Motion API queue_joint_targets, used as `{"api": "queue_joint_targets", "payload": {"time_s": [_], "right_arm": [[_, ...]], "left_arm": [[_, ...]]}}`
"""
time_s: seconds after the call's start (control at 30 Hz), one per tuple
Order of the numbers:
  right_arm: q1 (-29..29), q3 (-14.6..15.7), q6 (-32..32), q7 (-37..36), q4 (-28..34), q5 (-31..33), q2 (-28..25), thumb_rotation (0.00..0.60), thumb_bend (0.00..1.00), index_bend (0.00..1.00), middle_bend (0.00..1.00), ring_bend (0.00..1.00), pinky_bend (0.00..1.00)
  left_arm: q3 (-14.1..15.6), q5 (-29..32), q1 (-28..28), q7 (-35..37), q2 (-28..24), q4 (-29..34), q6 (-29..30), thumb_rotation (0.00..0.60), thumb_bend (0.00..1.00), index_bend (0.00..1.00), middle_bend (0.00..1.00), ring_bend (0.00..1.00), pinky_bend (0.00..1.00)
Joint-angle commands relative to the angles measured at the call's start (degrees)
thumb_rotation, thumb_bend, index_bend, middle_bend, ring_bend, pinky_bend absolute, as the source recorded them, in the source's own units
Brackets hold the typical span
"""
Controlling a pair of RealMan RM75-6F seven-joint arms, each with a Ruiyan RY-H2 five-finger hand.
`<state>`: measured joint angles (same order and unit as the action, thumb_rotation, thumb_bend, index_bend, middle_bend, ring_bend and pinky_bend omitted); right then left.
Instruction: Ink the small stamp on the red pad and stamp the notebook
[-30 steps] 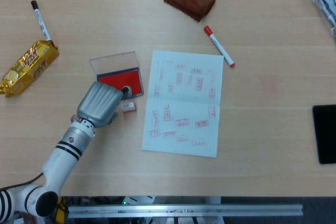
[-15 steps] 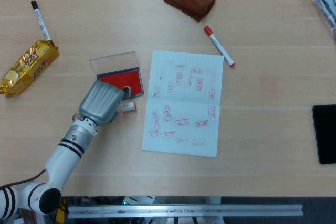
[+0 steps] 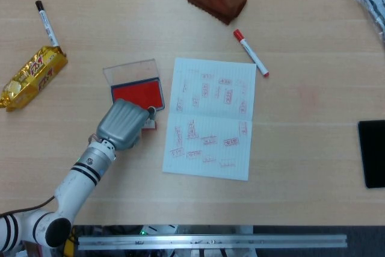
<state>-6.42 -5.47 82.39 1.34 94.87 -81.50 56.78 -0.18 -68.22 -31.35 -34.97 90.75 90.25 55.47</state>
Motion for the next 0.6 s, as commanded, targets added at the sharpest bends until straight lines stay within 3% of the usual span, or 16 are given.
{"api": "queue_joint_targets", "payload": {"time_s": [0.03, 0.6], "right_arm": [[0.0, 0.0, -0.1, -0.1, -0.1, 0.0, 0.0, 0.6, 0.16, 0.33, 0.4, 0.36, 0.46], [0.3, 0.2, -0.1, -0.9, -0.5, -0.4, 0.3, 0.6, 0.16, 0.33, 0.4, 0.36, 0.46]], "left_arm": [[0.4, 0.1, -0.1, -0.3, -0.3, 0.7, 0.1, 0.6, 0.22, 0.38, 1.0, 1.0, 1.0], [1.9, -0.1, -0.4, -2.4, -1.3, 3.3, 2.0, 0.6, 0.22, 0.39, 1.0, 1.0, 1.0]]}}
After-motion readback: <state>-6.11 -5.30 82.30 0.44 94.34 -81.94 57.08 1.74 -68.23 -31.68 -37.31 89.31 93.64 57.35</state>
